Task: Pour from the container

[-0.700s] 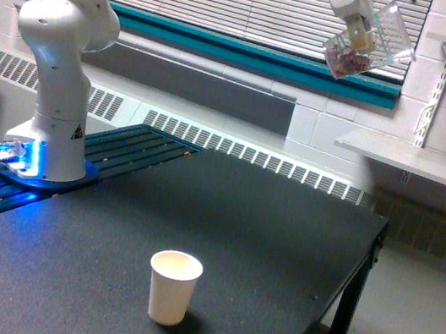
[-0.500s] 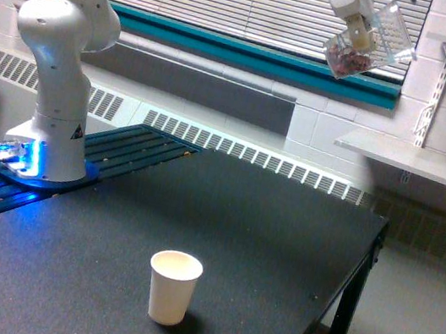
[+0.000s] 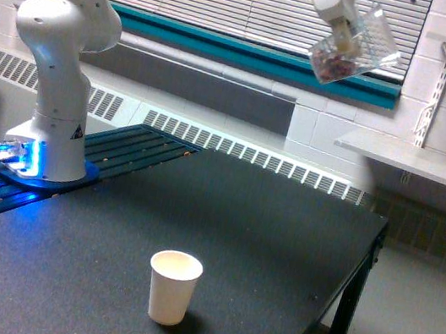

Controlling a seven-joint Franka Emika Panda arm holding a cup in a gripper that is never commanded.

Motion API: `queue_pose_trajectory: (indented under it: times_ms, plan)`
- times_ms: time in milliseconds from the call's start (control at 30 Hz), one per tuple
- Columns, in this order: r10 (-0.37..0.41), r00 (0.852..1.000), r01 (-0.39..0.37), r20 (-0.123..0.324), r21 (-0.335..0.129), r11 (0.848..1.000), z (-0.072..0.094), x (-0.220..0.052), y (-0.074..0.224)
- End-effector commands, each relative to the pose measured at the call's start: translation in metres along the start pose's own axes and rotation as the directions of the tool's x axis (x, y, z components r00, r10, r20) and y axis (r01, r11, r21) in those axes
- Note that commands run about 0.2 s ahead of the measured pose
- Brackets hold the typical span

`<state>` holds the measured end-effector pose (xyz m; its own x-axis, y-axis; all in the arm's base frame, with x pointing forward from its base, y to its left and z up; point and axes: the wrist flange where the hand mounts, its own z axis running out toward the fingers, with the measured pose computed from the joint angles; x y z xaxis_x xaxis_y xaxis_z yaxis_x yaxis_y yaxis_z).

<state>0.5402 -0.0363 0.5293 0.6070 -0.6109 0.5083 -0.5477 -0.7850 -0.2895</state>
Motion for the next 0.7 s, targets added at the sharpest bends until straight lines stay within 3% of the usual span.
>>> queue_pose_trajectory:
  times_ms: [33,500,700]
  plan:
    - [0.061,0.998,-0.062,-0.027,-0.032,0.998,0.006,0.008,0.036]
    - [0.070,0.997,-0.074,-0.031,-0.166,0.983,0.042,-0.004,0.103]
    - [0.073,0.997,-0.076,-0.025,-0.196,0.978,0.056,-0.012,0.127]
